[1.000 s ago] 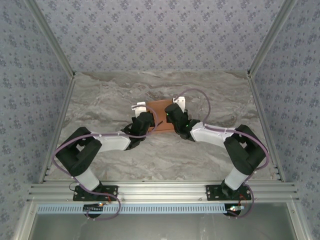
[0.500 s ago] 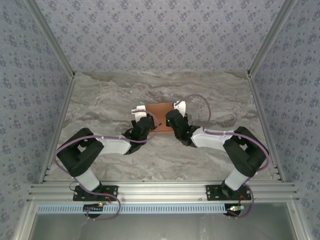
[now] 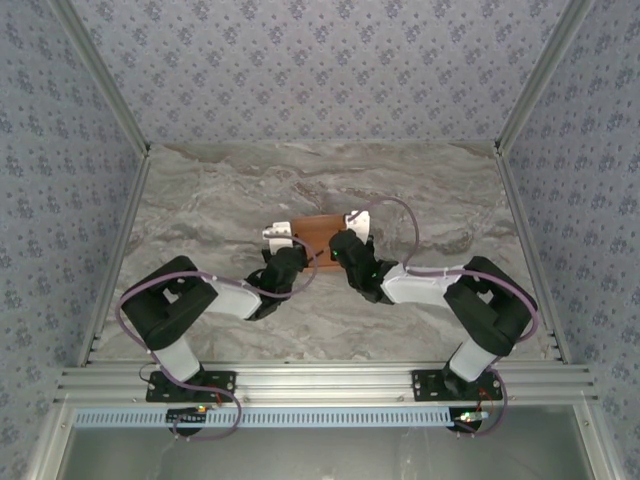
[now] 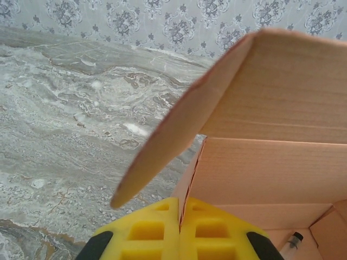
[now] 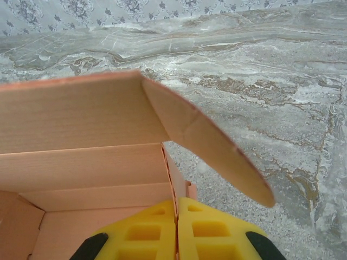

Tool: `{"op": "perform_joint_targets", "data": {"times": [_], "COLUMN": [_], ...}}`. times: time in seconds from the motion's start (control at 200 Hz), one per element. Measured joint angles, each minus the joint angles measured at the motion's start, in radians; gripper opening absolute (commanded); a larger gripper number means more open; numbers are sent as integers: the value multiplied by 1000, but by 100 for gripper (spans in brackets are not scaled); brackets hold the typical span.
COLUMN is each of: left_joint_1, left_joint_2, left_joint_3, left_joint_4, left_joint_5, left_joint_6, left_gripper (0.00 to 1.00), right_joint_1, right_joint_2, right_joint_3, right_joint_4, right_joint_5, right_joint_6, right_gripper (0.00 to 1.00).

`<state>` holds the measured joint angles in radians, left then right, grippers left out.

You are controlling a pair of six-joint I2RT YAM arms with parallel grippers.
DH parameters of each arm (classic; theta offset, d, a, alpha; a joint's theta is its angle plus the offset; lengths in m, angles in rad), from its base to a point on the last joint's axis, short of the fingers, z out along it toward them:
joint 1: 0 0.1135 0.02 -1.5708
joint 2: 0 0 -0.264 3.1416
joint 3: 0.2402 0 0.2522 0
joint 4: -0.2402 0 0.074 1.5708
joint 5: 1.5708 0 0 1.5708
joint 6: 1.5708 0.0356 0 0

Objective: Fold the paper box

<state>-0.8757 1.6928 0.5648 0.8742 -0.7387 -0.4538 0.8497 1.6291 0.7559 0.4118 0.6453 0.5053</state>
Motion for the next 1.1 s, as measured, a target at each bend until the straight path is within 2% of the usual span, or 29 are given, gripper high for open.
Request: {"op": "perform_joint_targets", "data": {"times": [1.099], "left_joint_1": [-70], "left_joint_2": [77], "left_joint_3": [-123], "left_joint_4": [299], "left_joint_5": [-77], "left_joint_6": [136], "left_gripper": [0], "right_joint_1": [121], "right_joint_2": [-20], "right_joint_3": [-130], "right_joint_4": [111], "right_joint_5": [146], "right_joint_6": [33], "right_gripper": [10]}}
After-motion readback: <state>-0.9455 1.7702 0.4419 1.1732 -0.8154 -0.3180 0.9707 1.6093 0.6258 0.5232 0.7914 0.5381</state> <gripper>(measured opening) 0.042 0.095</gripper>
